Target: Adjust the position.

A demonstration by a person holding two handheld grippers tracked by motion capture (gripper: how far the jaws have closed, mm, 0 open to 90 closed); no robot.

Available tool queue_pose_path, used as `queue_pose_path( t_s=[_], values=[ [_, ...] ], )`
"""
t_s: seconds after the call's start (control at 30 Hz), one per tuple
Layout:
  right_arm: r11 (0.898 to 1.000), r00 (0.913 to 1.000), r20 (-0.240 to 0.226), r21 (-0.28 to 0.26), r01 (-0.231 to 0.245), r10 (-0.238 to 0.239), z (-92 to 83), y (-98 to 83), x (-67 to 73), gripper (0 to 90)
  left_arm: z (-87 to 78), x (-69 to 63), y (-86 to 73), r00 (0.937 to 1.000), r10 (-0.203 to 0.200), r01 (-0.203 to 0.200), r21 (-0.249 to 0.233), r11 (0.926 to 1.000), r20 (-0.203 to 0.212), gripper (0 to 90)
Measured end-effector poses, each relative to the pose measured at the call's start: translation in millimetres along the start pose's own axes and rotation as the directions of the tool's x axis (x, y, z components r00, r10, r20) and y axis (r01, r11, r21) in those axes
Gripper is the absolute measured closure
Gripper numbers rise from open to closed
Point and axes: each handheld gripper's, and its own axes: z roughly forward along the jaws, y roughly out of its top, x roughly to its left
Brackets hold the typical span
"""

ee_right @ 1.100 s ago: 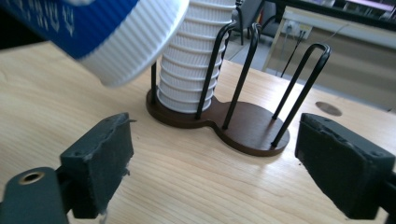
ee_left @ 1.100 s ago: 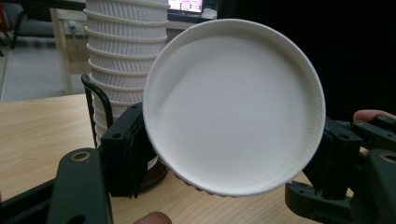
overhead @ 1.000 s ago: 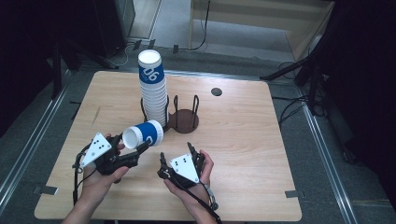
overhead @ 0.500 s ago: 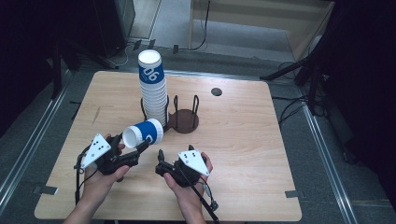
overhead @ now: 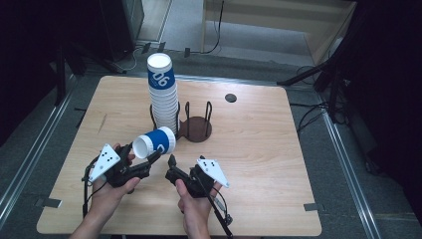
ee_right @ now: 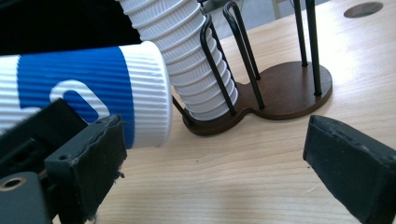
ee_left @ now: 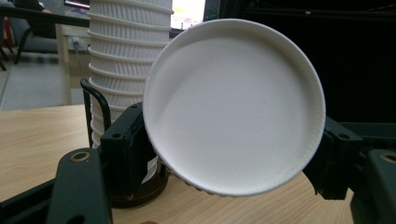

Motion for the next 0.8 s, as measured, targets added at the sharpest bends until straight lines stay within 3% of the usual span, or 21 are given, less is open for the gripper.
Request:
queue_pose_path(
  t_s=[0.23, 0.5, 0.67, 0.8],
  values=[
    [0.995, 0.9948, 0.003, 0.002, -0.102, 0.102, 1.4, -0.3, 4.1, 6.8, 1.7, -1.0, -2.8, 1.0, -0.006, 0.006, -0.003, 1.0, 0.006, 27.4],
    [0.988, 0.9881, -0.003, 0.009, -0.154, 0.154, 2.1, -3.1, 6.8, 6.9, 4.1, -3.8, -6.5, 1.0, 0.008, -0.008, -0.008, 0.9999, 0.004, 27.4],
    [0.977, 0.977, -0.018, 0.014, -0.212, 0.212, 2.5, -3.2, 8.4, 6.9, 5.0, -4.1, -8.5, 1.0, 0.005, -0.005, -0.01, 0.9999, 0.007, 27.4],
    [0.96, 0.9597, -0.034, 0.02, -0.278, 0.279, 2.8, -1.8, 9.1, 7.0, 6.1, -5.6, -9.9, 0.9999, 0.004, -0.003, -0.012, 0.9999, 0.01, 27.4]
  ],
)
